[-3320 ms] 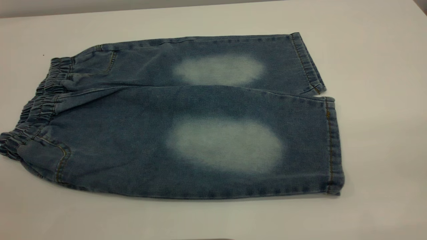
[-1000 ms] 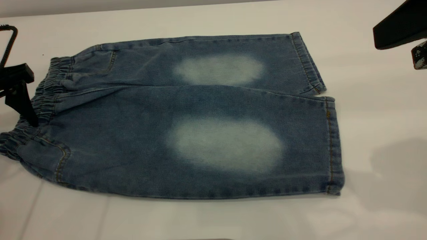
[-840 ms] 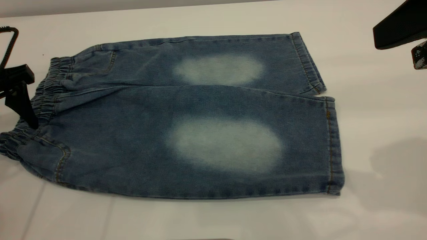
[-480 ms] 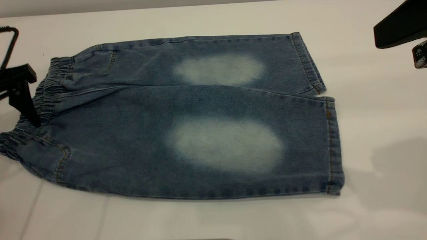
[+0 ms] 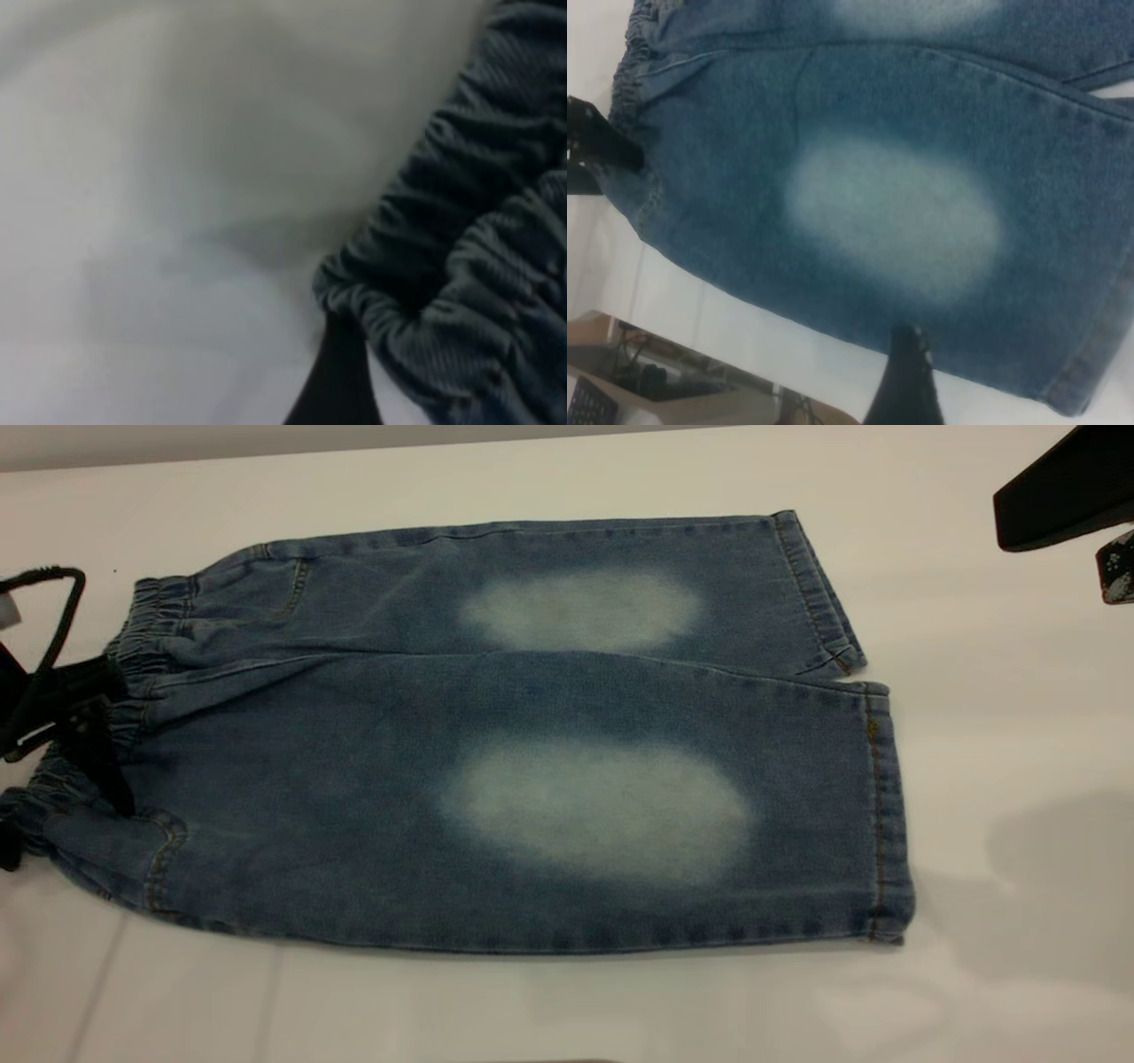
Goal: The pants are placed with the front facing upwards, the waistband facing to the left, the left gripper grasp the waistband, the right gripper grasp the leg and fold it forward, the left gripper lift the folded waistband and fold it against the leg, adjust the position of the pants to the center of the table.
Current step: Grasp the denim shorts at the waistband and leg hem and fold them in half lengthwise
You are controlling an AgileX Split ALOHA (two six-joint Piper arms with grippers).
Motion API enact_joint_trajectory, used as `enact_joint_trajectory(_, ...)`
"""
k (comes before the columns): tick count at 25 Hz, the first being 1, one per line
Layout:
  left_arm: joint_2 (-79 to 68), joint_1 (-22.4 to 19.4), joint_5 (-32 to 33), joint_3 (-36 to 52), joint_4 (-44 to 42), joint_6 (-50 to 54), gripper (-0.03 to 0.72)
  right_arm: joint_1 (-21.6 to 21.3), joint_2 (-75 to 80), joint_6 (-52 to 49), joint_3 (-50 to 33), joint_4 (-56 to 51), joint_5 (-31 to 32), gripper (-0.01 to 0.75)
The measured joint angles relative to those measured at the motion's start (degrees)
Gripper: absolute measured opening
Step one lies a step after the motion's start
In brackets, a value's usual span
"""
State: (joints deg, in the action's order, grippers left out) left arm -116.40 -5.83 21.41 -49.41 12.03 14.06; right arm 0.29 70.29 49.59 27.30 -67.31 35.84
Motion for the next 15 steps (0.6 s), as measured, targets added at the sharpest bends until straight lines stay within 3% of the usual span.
enact_joint_trajectory(2, -0.2, 0.0, 0.3, -0.2, -0.1, -0.2, 0.545, 0.0, 0.0, 0.0, 0.0, 0.0, 0.0, 0.507)
enact_joint_trajectory(4, -0.2, 0.0, 0.3, -0.2, -0.1, -1.1, 0.473, 0.0, 0.0, -0.1, 0.0, 0.0, 0.0, 0.507)
enact_joint_trajectory(8, -0.2, 0.0, 0.1, -0.2, 0.0, -2.8, 0.204, 0.0, 0.0, -2.4, -0.1, 0.0, 0.3, 0.507)
enact_joint_trajectory(10, -0.2, 0.0, 0.2, -0.2, 0.3, -3.6, 0.105, 0.0, 0.0, -3.9, -0.7, 0.0, 1.2, 0.507)
enact_joint_trajectory(15, 3.1, 0.4, 1.5, -0.2, 0.4, -8.5, 0.09, 0.0, 1.1, -6.3, -3.7, -0.1, 1.9, 0.507)
